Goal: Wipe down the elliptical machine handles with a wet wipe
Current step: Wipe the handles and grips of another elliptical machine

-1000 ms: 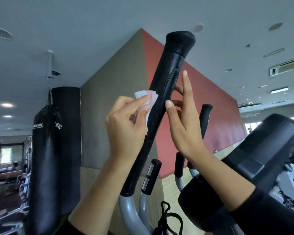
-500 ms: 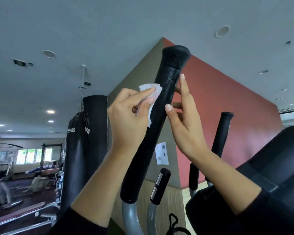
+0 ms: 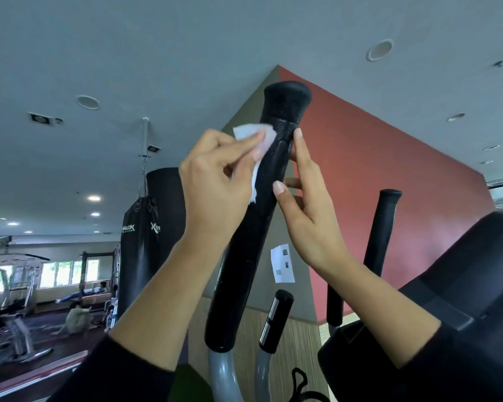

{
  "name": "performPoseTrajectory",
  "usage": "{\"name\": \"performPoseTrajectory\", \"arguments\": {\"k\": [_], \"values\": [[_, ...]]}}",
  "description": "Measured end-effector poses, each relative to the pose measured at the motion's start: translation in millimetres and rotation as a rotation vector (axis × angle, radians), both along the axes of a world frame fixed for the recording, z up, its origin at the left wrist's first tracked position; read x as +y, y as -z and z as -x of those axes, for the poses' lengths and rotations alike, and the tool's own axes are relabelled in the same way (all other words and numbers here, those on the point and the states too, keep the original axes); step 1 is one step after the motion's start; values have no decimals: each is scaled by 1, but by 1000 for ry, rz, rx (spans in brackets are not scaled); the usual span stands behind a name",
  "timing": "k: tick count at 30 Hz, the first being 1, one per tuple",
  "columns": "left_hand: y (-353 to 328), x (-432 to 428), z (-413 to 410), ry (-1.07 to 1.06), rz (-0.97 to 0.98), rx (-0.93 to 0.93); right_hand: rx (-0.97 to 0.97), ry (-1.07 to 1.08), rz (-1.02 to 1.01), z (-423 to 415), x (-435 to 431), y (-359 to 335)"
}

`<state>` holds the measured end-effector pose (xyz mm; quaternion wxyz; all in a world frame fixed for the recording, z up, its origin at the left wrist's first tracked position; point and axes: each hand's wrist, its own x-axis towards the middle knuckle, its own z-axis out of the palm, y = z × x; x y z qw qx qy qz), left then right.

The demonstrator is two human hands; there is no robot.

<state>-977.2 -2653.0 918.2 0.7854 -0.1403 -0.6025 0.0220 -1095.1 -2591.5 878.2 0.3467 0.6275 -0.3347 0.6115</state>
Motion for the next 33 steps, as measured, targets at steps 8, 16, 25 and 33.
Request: {"name": "performPoseTrajectory", "arguments": {"k": [8,16,25,33], "values": [[-12,1,11,32,-11,-16,-41,-33,-5,0,-6,5],[26,-18,2,6,-64,-38,-52,-37,-29,-2,-8,16],[14,-8,13,-43,-3,13,-55,-38,-6,1,-13,16],[6,5,6,-64,14,103,-29,-39,17,4,-6,-4]]}}
